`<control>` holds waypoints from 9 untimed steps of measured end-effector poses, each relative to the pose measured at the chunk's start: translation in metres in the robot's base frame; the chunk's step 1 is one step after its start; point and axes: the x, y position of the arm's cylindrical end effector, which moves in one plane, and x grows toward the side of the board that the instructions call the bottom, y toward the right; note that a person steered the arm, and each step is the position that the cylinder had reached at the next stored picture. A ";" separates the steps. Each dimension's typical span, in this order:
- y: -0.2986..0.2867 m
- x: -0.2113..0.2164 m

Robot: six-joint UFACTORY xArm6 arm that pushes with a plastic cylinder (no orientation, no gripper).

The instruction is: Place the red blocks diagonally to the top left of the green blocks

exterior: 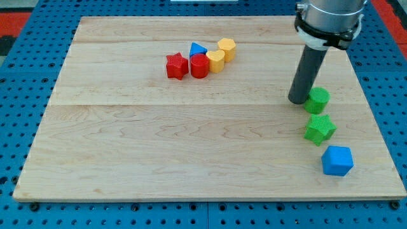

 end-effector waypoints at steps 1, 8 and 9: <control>-0.036 0.000; -0.192 -0.090; -0.139 -0.090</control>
